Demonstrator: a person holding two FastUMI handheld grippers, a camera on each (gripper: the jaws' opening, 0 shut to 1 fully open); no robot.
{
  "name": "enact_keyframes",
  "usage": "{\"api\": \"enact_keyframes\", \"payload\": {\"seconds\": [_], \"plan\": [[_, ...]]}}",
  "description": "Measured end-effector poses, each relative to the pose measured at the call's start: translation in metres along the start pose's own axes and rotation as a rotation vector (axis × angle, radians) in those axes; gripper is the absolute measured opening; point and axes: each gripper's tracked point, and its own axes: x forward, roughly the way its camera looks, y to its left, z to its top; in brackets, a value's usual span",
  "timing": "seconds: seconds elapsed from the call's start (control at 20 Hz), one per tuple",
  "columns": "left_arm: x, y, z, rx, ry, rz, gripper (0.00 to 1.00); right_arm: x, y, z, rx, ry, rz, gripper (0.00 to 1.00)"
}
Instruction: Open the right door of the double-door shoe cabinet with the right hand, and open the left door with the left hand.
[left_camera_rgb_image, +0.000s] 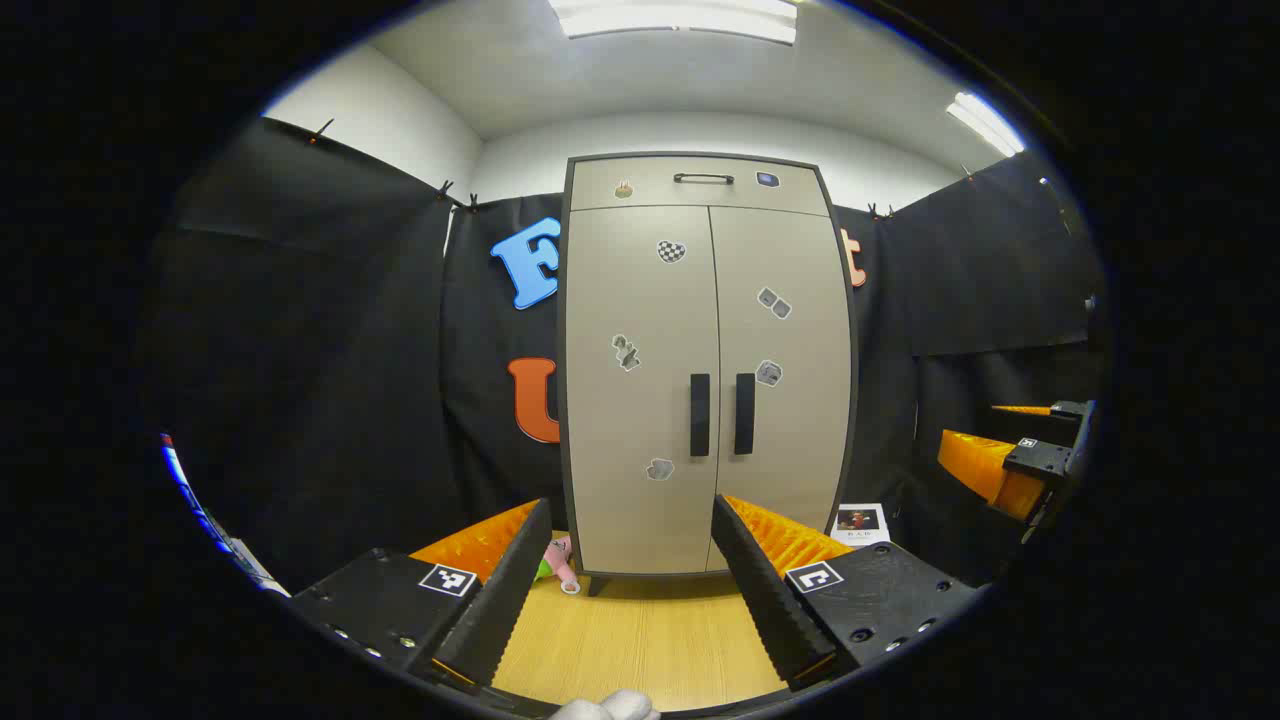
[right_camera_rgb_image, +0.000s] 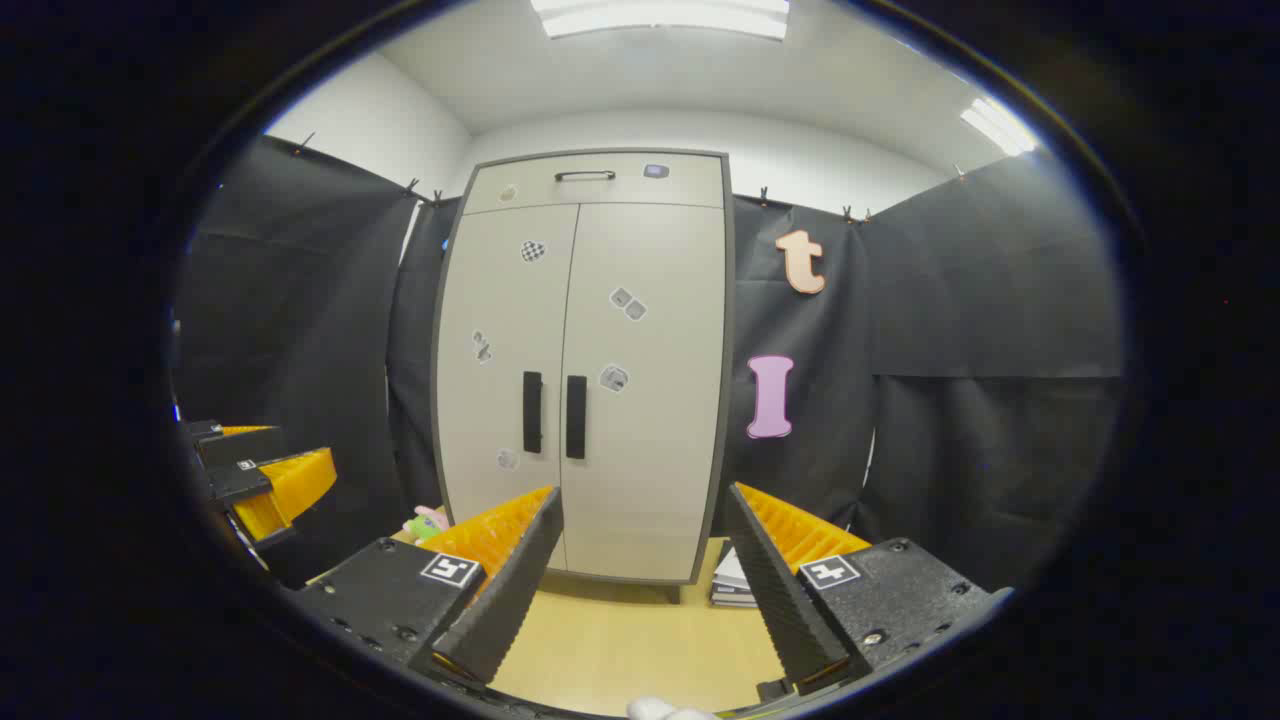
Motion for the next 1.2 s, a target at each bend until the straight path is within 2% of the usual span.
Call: {"api": "enact_keyframes", "payload": {"seconds": [0.45,0.75,0.95,1.2], "plan": [[0.0,-0.002,0.001,-0.007,0.003,-0.014,0.96,0.0,0.002,0.002,-0.014,-0.001,-0.006,1.0],[-0.002,0.009,-0.001,-0.004,0.007,0.005,0.96,0.005,0.001,-0.002,-0.007,0.007,-0.016,1.0],[-0.006,0.016,-0.006,-0.001,0.013,0.013,0.96,0.023,0.001,-0.003,-0.007,0.01,-0.031,1.0],[-0.018,0.032,-0.012,0.001,0.023,0.042,0.96,0.071,0.015,0.004,0.002,-0.007,-0.021,1.0]]}}
